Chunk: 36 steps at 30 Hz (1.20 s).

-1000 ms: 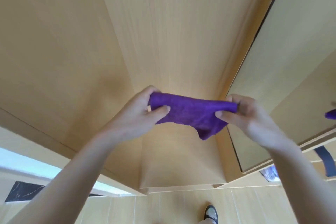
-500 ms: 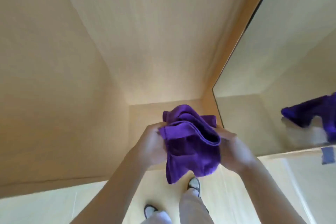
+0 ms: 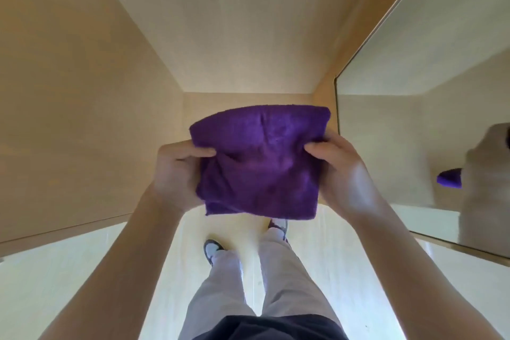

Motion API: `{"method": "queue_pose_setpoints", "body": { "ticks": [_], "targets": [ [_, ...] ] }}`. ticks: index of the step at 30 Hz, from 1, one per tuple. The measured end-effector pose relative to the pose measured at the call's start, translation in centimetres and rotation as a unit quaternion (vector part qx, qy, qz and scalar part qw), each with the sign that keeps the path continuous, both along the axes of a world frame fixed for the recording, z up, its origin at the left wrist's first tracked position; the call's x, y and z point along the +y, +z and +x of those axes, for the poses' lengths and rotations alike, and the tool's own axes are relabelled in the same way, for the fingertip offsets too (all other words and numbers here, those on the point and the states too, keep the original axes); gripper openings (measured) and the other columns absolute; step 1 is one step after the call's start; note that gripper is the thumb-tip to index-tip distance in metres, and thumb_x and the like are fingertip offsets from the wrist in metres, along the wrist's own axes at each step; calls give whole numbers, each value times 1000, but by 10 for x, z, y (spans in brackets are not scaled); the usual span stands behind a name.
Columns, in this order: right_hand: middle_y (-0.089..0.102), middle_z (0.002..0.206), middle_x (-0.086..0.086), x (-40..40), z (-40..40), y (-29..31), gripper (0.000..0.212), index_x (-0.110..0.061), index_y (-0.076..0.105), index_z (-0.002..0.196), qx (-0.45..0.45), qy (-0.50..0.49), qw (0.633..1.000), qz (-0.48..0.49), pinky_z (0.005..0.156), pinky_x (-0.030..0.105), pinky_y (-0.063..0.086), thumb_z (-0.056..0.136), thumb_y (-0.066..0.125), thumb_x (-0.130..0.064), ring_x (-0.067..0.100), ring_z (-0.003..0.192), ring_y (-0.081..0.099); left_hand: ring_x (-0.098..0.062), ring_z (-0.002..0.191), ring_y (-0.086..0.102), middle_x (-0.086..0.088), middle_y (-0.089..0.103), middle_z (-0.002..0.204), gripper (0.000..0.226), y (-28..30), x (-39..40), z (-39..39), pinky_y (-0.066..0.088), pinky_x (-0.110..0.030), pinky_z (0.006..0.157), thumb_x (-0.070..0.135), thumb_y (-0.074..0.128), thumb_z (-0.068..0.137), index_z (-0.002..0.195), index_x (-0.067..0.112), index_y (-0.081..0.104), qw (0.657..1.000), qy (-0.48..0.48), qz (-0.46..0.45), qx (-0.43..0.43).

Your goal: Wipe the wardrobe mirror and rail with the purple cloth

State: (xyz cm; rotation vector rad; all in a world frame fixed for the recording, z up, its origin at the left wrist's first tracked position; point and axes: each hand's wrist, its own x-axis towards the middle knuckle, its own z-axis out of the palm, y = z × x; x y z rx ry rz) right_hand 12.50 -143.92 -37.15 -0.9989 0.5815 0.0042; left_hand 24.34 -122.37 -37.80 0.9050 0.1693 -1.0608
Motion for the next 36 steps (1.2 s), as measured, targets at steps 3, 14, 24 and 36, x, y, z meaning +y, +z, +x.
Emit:
{"method": "queue_pose_setpoints", "body": {
  "ticks": [3,14,24,36],
  "targets": [
    [72,107,13,0,17,8,31,-7,69,113,54,-17,996,-70,91,45,51,95,45,1,32,106,67,-34,97,70,-15,68,106,47,24,-17,6,58,-41,85,18,73,57,101,1,67,999,-48,-20,5],
    [73,117,17,18,18,-65,29,-5,68,121,179,185,954,-156,104,54,50,92,70,-8,36,113,68,-40,110,67,-25,69,124,38,-53,-19,-21,56,-50,92,7,58,96,133,-1,61,963,-71,253,60],
    [69,109,15,48,-36,-192,12,-7,65,104,315,199,918,-132,86,38,51,96,57,-4,28,95,64,-33,125,63,-16,68,132,36,-146,24,-59,50,-45,106,18,56,105,139,8,56,934,-145,312,98],
    [51,126,8,14,-44,-216,54,-9,44,143,430,213,851,-214,84,30,41,96,62,-28,28,114,53,-23,121,61,-15,62,133,52,-155,30,-21,51,-39,99,5,61,93,141,19,49,859,-142,492,-15]
  ]
}}
